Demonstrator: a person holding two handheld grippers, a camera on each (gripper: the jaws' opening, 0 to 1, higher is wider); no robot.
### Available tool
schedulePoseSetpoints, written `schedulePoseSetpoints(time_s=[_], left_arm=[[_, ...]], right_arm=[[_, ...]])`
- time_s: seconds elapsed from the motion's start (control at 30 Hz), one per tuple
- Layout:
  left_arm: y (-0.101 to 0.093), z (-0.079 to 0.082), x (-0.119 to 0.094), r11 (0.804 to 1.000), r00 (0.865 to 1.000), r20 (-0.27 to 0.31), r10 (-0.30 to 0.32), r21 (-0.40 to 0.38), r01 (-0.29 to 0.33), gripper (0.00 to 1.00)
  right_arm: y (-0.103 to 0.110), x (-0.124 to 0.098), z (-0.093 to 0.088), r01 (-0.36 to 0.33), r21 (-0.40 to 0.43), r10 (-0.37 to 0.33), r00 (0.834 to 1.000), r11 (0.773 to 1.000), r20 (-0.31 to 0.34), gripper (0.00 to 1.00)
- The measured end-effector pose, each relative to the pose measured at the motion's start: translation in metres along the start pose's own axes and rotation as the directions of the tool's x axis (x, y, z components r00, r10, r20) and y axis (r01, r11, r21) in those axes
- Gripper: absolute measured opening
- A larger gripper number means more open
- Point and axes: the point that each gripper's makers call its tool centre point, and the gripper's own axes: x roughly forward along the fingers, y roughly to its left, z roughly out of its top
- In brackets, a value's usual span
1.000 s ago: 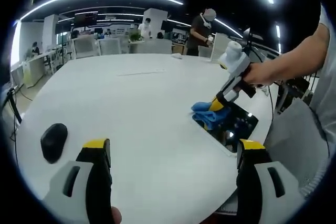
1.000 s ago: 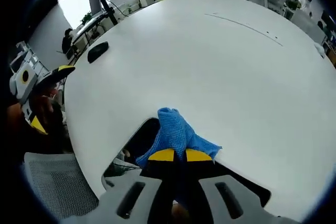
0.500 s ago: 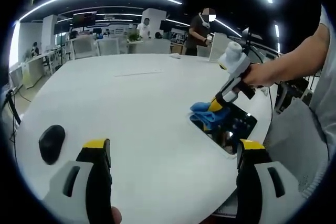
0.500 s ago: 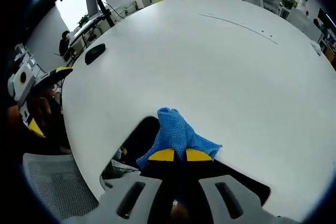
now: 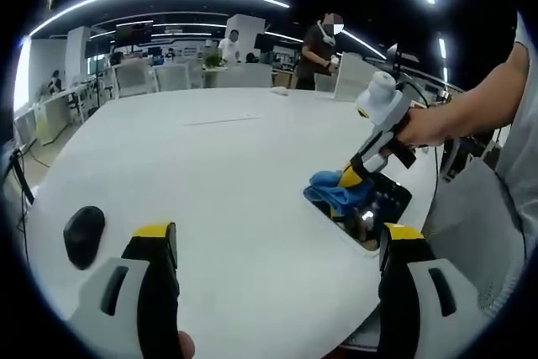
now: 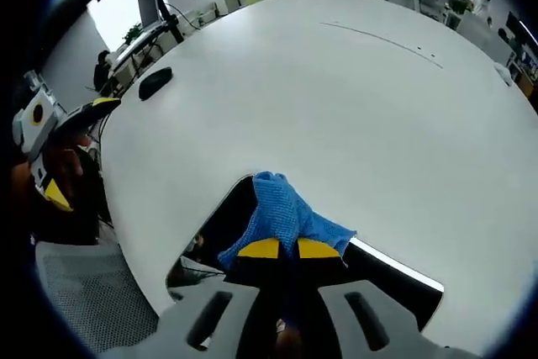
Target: Wipe the mirror surface with the cleaning cloth until all visible marks leave the cleaned area.
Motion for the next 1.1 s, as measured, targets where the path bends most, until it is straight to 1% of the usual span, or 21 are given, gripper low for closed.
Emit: schedulePoseSetpoints(time_s=[0.1,0.3,0.43,0.5,0.53,0.57,0.6,0.63,0.7,0.77,0.8,0.87,0.93,0.97,1.1], left_arm=[[0.002,-0.002,0.002,1.0,1.0,0.001,-0.005,0.003,0.005,0.99],[-0.008,0.0,0.001,1.0,1.0,-0.002,-0.008,0.006,0.008,0.99],[-0.007,-0.001,0.0,1.0,1.0,-0.005,-0.01,0.009,0.01,0.99],[-0.004,0.001,-0.001,1.0,1.0,0.015,-0.003,-0.001,0.003,0.99],[-0.003,-0.001,0.0,1.0,1.0,0.01,-0.004,-0.001,0.004,0.99],[-0.003,-0.006,0.0,1.0,1.0,-0.01,-0.002,0.008,0.002,0.99],[-0.003,-0.006,0.0,1.0,1.0,-0.014,-0.003,0.012,0.003,0.99],[-0.004,-0.004,-0.001,1.0,1.0,-0.012,-0.003,0.014,0.003,0.99],[-0.004,0.004,-0.003,1.0,1.0,0.022,0.006,0.0,-0.006,0.99],[-0.005,0.004,-0.002,1.0,1.0,0.011,0.01,-0.002,-0.01,0.99],[-0.007,0.003,-0.002,1.0,1.0,0.003,0.011,0.002,-0.011,0.99],[-0.012,0.006,-0.002,1.0,1.0,0.006,-0.002,0.016,0.001,0.99],[-0.011,0.004,-0.002,1.0,1.0,-0.004,0.003,0.019,-0.003,0.99],[-0.009,0.003,-0.001,1.0,1.0,-0.005,0.005,0.016,-0.005,0.99],[-0.014,0.011,-0.003,1.0,1.0,0.013,0.006,0.026,-0.006,0.99]], right_arm=[[0.005,-0.002,-0.005,-0.007,0.004,0.007,1.0,1.0,0.0,0.0],[0.013,-0.005,-0.014,-0.015,0.001,0.015,1.0,1.0,0.001,0.0],[0.017,-0.007,-0.02,-0.021,0.007,0.021,1.0,1.0,0.005,0.0],[0.02,-0.009,-0.023,-0.027,0.01,0.027,1.0,1.0,0.005,0.0],[0.021,-0.009,-0.025,-0.029,0.011,0.029,1.0,1.0,0.003,0.0],[0.022,-0.01,-0.026,-0.03,0.009,0.029,1.0,1.0,0.003,0.0],[0.023,-0.01,-0.027,-0.028,0.009,0.028,1.0,1.0,0.005,0.0],[0.024,-0.011,-0.028,-0.028,0.013,0.028,1.0,1.0,0.007,0.0],[0.031,-0.013,-0.035,-0.042,0.046,0.042,0.999,0.998,0.001,0.0],[0.034,-0.014,-0.037,-0.044,0.046,0.044,0.999,0.998,0.003,0.0],[0.036,-0.015,-0.039,-0.044,0.033,0.044,0.999,0.998,0.005,0.0],[0.039,-0.015,-0.041,-0.049,0.033,0.049,0.999,0.998,0.001,0.0],[0.04,-0.015,-0.042,-0.051,0.038,0.051,0.999,0.998,-0.002,0.0],[0.041,-0.016,-0.043,-0.053,0.04,0.053,0.999,0.998,-0.001,0.0],[0.046,-0.018,-0.05,-0.064,0.034,0.064,0.998,0.997,-0.009,0.0]])
